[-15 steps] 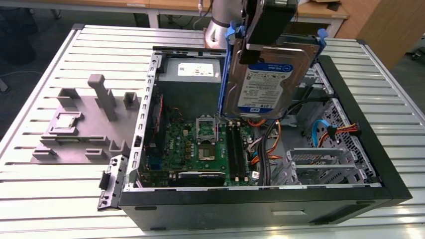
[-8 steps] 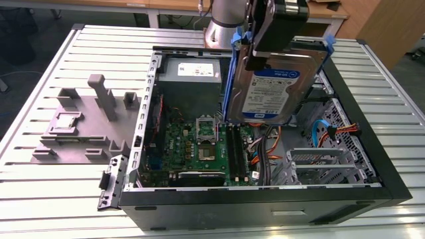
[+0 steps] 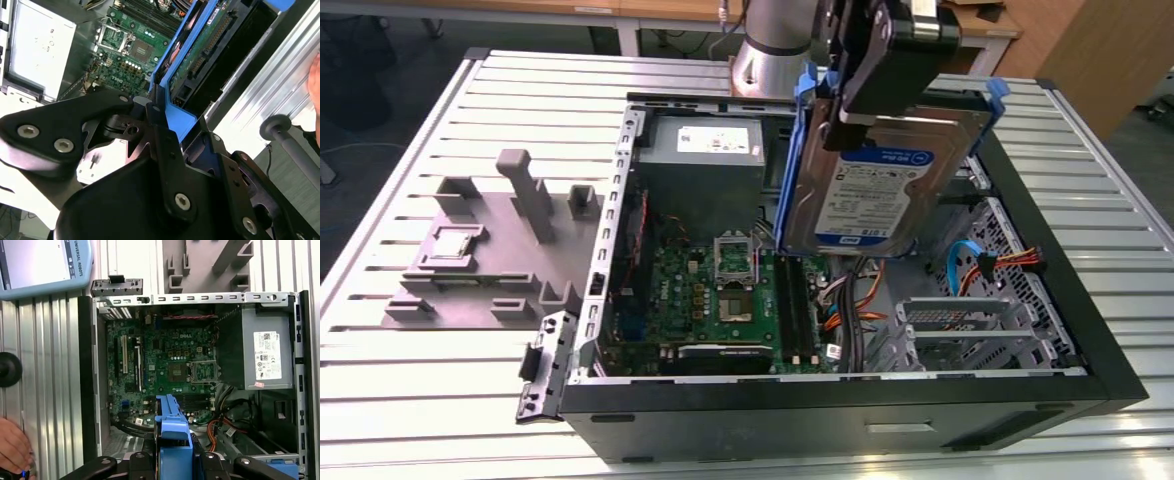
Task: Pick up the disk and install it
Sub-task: 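Insert the disk into the insertion slot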
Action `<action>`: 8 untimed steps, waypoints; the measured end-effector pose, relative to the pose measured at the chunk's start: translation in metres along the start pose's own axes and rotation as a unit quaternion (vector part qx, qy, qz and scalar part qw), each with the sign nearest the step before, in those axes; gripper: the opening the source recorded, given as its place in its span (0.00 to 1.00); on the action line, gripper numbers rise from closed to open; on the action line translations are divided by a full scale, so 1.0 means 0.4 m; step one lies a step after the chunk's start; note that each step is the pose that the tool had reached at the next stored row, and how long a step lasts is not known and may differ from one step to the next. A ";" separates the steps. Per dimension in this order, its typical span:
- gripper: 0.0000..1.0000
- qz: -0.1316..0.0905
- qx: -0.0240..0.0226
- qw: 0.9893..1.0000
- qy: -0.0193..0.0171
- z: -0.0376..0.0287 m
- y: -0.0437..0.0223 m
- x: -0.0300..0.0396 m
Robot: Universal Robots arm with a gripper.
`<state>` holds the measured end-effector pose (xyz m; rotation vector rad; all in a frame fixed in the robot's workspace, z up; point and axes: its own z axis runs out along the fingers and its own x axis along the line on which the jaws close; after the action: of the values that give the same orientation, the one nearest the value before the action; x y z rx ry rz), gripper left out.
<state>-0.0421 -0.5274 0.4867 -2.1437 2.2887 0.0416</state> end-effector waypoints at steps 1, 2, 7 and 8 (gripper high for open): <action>0.36 0.000 0.000 1.000 0.000 0.000 -0.002 0.001; 0.36 0.000 0.000 1.000 0.000 0.000 -0.004 0.002; 0.36 0.000 0.000 1.000 0.000 0.000 -0.014 0.013; 0.36 0.000 0.000 1.000 0.000 0.000 -0.016 0.017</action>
<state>-0.0363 -0.5346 0.4864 -2.1437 2.2886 0.0417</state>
